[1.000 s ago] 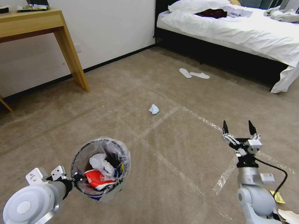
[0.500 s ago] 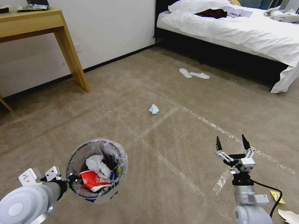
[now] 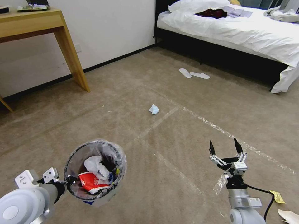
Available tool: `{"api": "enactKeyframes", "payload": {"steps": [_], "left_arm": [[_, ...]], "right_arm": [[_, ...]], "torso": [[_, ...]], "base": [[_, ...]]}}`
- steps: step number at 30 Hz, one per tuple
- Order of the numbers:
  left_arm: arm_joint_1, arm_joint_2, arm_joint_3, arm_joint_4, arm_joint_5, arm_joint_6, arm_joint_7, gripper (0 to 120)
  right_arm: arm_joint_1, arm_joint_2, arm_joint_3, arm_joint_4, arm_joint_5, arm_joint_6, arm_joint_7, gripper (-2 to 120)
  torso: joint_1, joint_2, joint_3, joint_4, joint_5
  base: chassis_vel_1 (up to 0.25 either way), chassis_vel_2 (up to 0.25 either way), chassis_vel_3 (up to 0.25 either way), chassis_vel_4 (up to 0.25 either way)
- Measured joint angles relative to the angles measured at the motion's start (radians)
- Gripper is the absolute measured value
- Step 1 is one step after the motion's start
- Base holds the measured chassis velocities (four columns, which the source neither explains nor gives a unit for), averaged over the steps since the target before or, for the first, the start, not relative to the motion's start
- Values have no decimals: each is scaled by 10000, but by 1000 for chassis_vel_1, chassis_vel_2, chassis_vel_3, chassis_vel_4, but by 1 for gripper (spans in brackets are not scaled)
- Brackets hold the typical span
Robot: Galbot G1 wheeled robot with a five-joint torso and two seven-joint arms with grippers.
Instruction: Pick up the trash bin and place the garbage on the floor into it.
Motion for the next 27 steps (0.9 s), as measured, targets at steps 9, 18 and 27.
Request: {"api": "enactKeyframes", "payload": {"steps": [9, 18, 27], "left_arm": [[-55, -29, 56, 101, 7, -19, 26, 0], [-282, -99, 235, 231, 315, -23, 220, 0], [-348, -90, 274, 323, 246, -46, 105, 0]], "right_arm": [[93, 52, -139, -351, -125, 230, 0, 100], [145, 97, -204, -580, -190, 475, 65, 100], [212, 244, -284, -784, -380, 595, 73, 100]], "torso": [[-1, 0, 0, 1, 1], [2, 0, 2, -1, 3], [1, 0, 0, 0, 1]], "base": [[-34, 36, 34, -39], [-106, 99, 105, -116], [-65, 75, 76, -64]]}}
